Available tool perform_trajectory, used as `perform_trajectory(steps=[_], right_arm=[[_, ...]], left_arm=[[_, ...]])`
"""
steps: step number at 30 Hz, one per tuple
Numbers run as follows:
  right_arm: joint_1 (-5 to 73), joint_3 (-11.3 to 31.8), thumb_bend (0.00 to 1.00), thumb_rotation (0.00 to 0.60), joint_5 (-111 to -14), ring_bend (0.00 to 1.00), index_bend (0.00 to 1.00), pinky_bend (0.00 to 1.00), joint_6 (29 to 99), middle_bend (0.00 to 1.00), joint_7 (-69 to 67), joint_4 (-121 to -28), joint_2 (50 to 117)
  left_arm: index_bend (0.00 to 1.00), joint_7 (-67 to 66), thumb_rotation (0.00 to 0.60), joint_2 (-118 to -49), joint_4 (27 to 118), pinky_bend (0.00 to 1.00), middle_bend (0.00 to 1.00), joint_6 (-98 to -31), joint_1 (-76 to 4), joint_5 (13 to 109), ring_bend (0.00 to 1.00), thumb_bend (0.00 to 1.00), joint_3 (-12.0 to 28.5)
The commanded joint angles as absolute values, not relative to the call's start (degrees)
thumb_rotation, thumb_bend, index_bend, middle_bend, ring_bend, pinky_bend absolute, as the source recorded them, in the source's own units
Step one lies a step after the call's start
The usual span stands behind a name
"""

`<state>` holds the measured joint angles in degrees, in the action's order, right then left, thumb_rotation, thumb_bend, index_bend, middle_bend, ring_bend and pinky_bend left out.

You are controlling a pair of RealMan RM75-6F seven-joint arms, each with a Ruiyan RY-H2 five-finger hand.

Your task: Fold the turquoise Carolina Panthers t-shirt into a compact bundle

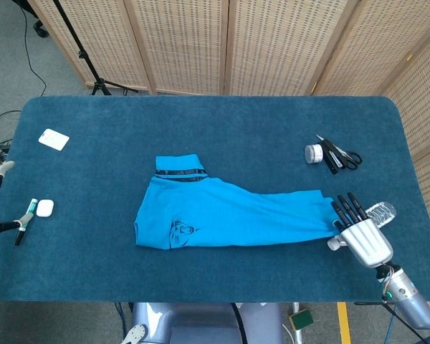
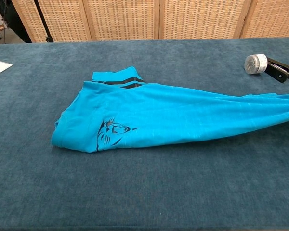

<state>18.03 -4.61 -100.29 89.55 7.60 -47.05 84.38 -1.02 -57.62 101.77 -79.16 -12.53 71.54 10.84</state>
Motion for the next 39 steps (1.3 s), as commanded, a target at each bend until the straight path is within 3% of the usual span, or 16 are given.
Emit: perform_trajectory(steps=[1, 22, 39], right_arm=[[17.55, -3.96, 0.57, 0.600, -99.61, 0.01, 0.67, 0.00, 90.18, 0.18, 7.09, -46.66, 83.57], [13.96, -2.54, 0.57, 0.600, -96.64, 0.01, 0.67, 0.00, 91.37, 0.18, 2.78, -39.78, 79.47], [10.88, -0.69, 0.57, 0.600, -91.91, 0.01, 0.67, 0.00, 88.16, 0.18, -4.54, -29.91, 80.50]], left_arm=[[0.00, -1.03, 0.600, -57.62, 101.78, 0.00, 0.00, -79.21, -12.51, 71.57, 0.00, 0.05, 10.83], [0.00, -1.54, 0.600, -57.78, 102.18, 0.00, 0.00, -79.43, -12.44, 72.20, 0.00, 0.05, 10.51], [0.00, -1.97, 0.600, -57.98, 102.28, 0.00, 0.00, -79.15, -12.64, 72.39, 0.00, 0.05, 10.33]])
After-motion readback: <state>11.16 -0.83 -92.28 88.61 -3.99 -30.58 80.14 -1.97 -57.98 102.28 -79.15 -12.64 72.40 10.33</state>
